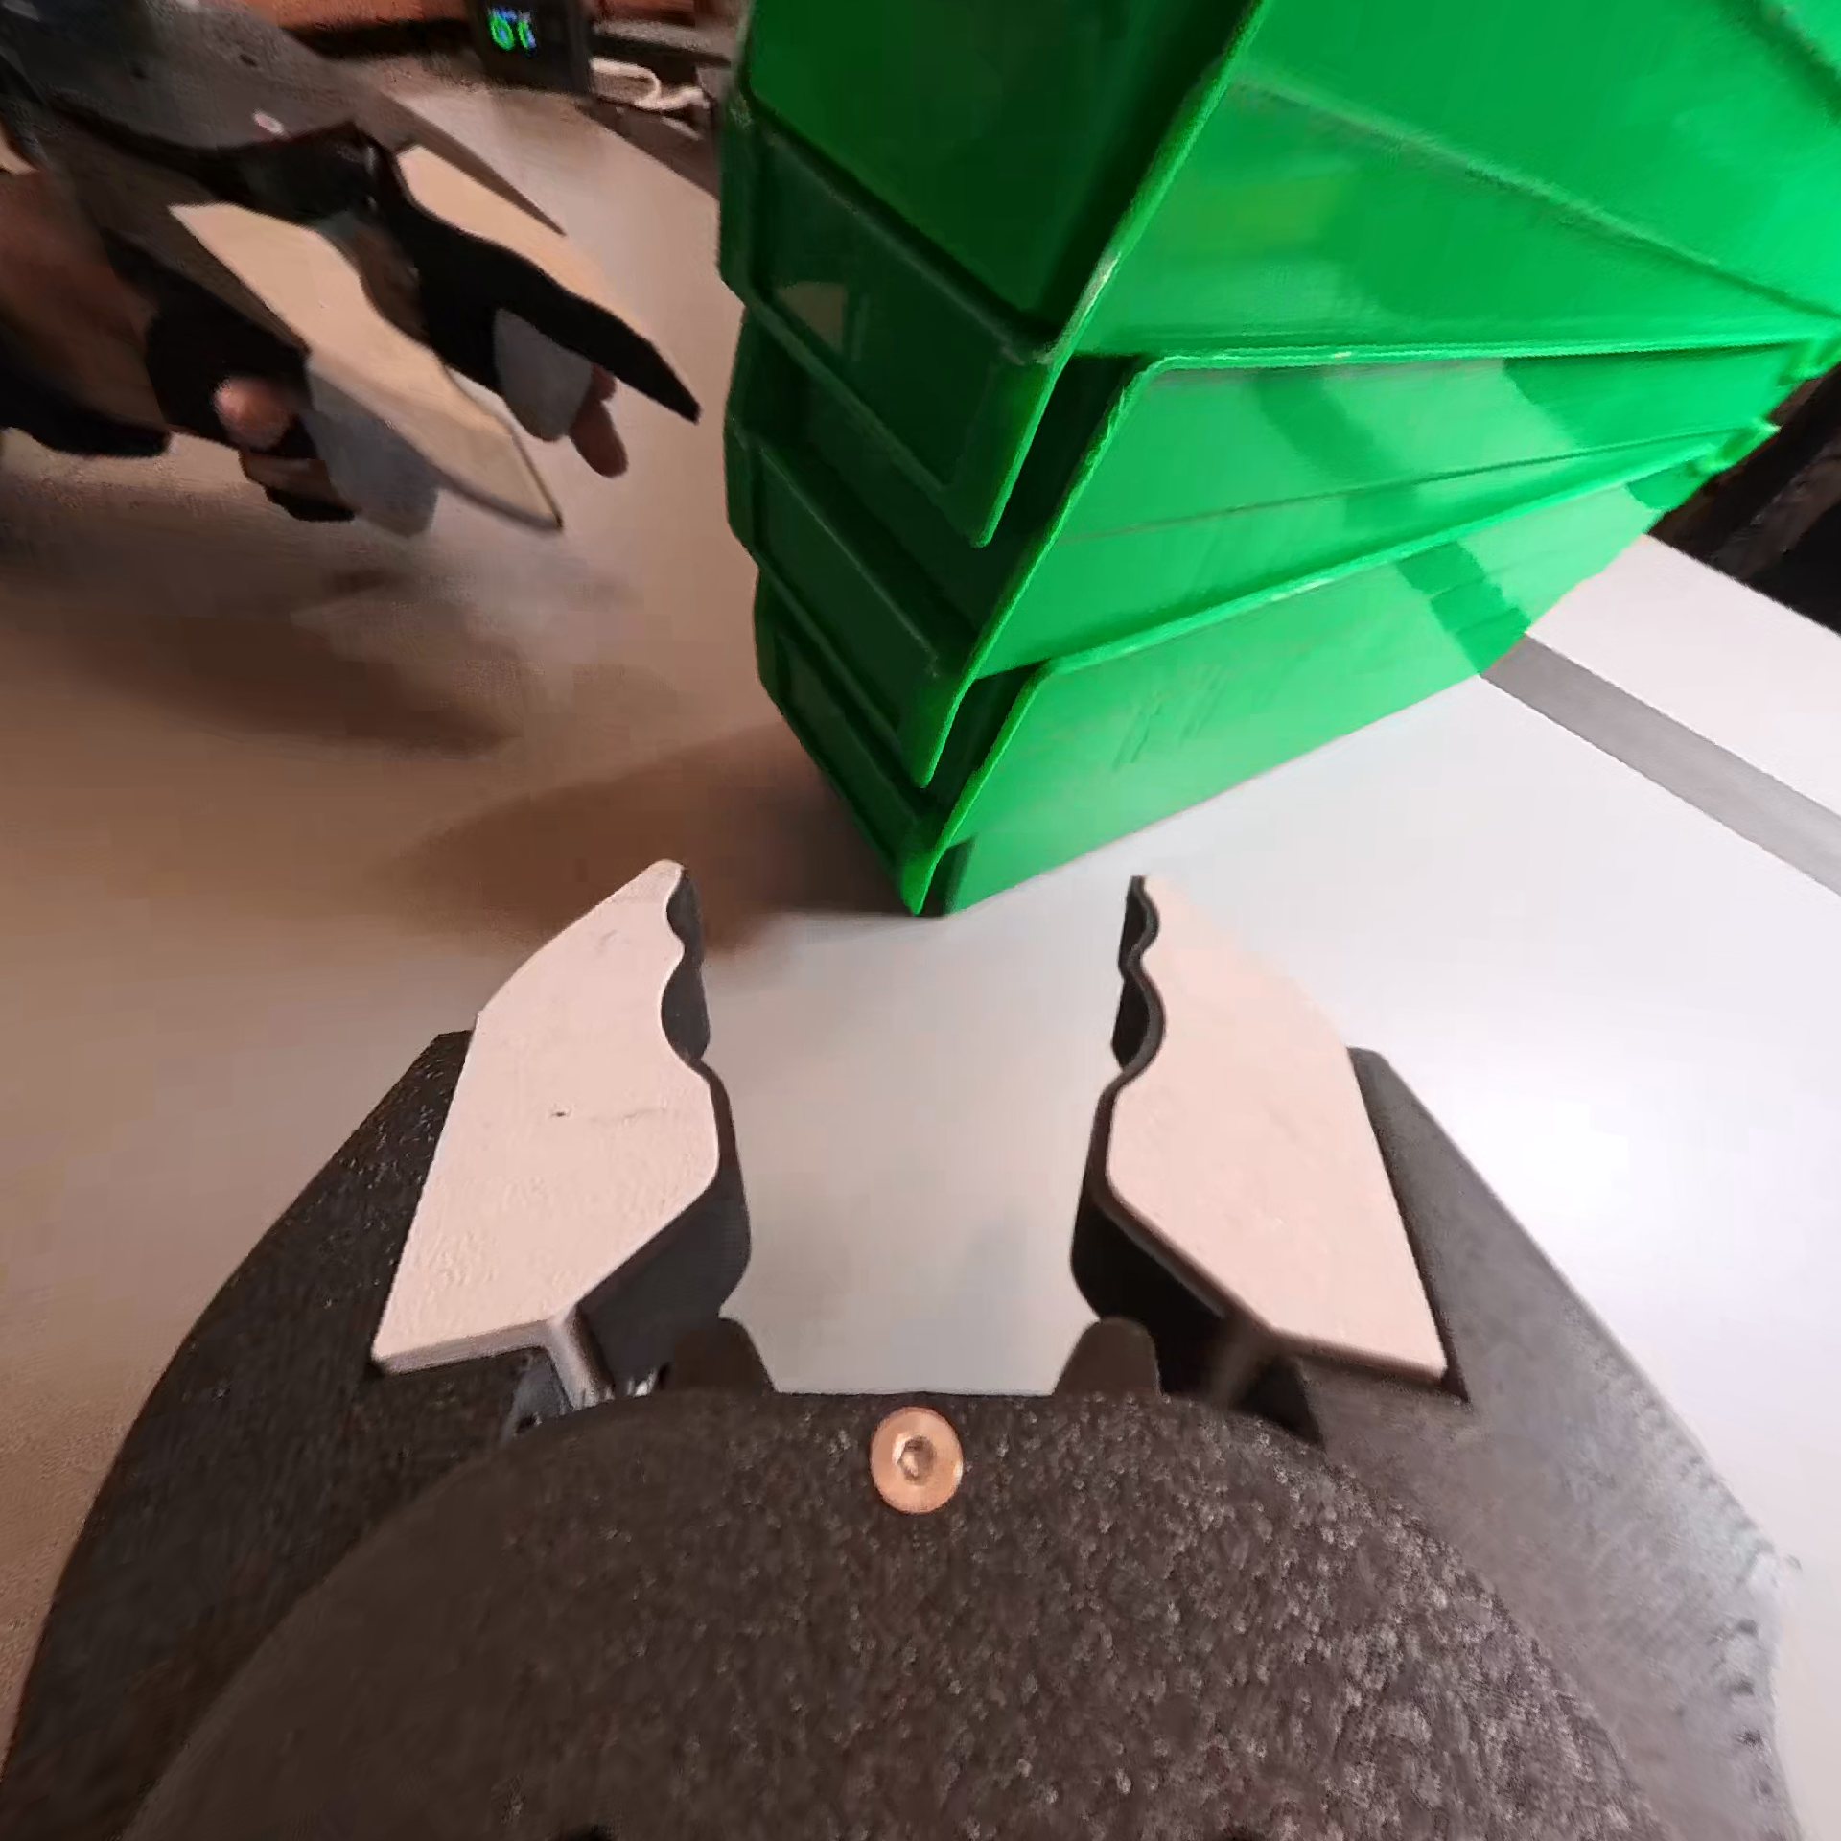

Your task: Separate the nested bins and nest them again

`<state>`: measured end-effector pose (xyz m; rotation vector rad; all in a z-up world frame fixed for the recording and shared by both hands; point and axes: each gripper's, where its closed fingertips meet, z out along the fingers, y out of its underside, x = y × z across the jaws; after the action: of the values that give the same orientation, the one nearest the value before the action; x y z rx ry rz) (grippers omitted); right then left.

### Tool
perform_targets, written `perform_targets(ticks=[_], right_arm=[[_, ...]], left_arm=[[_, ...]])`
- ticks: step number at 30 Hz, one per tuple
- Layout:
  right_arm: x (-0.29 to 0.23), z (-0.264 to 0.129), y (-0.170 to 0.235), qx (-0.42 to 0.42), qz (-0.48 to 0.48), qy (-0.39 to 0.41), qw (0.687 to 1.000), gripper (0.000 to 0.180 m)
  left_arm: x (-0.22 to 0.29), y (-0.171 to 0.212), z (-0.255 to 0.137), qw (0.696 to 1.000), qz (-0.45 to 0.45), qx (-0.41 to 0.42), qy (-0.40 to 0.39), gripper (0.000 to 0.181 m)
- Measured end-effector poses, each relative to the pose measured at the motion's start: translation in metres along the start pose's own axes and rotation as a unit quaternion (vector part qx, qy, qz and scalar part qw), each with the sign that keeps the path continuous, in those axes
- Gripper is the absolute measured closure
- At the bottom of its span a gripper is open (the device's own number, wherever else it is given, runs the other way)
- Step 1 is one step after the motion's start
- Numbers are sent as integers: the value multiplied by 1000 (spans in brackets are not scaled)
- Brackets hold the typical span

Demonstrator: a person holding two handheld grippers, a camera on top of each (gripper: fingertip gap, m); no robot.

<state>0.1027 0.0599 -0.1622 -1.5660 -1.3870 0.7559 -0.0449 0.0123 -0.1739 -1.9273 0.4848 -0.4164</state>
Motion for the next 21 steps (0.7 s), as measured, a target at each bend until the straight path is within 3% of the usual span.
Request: perform_targets(ticks=[5, 9, 12, 21], right_arm=[[14, 42, 14, -20, -7, -9, 1000, 91], [16, 57, 22, -44, -39, -9, 998, 95], [17, 66, 12, -23, -72, 10, 997, 115], [-29, 67, 5, -5, -116, -61, 991, 115]], left_arm=[[19, 1, 60, 994, 87, -49, 41, 104], [17, 3, 80, 989, 124, -70, 36, 104], [19, -1, 81, 989, 136, -59, 13, 115], [33, 20, 33, 987, 143, -70, -1, 127]])
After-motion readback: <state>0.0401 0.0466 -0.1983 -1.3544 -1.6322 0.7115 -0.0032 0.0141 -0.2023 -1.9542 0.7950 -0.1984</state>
